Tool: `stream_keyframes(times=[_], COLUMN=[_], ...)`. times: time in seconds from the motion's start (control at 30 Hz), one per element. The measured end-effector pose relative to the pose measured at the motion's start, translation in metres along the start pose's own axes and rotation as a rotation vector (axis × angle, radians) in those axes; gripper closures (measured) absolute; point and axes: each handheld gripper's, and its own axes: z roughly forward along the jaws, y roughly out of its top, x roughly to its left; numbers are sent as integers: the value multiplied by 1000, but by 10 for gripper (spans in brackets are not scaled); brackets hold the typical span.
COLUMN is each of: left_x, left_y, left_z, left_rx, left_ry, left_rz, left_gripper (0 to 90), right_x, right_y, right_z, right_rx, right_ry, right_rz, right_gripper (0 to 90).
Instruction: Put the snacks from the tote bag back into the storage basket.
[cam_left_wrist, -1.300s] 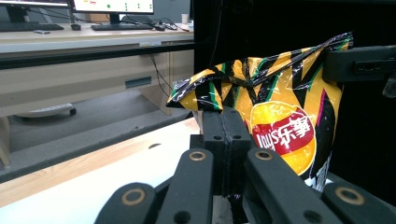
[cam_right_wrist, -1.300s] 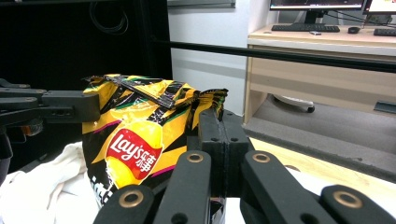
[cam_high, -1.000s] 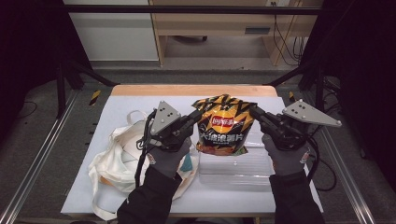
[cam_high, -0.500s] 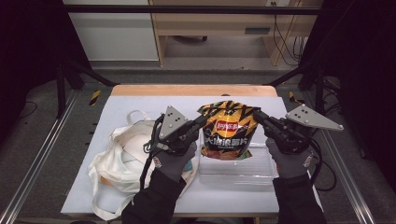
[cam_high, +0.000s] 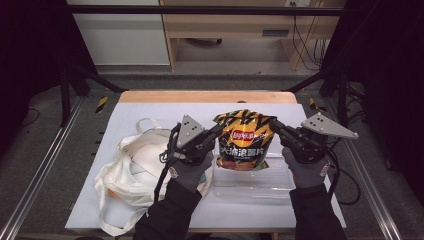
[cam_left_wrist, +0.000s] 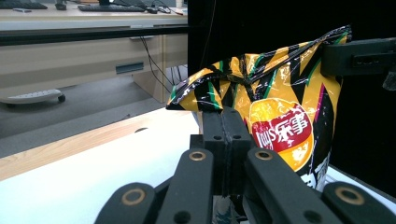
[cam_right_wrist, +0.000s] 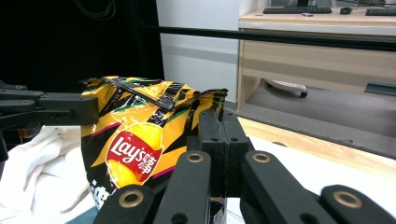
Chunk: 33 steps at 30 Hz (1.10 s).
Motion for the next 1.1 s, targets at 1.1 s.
stream_keyframes(times=[1.1], left_x=[16], left_y=[-36], left_z=[26], left_rx=[54], left_ry=[31], left_rz=[-25], left_gripper=[900], right_x=[-8], right_y=[-34], right_z=[31], right_rx=[67], right_ry=[-21], right_rz=[11], right_gripper=[900])
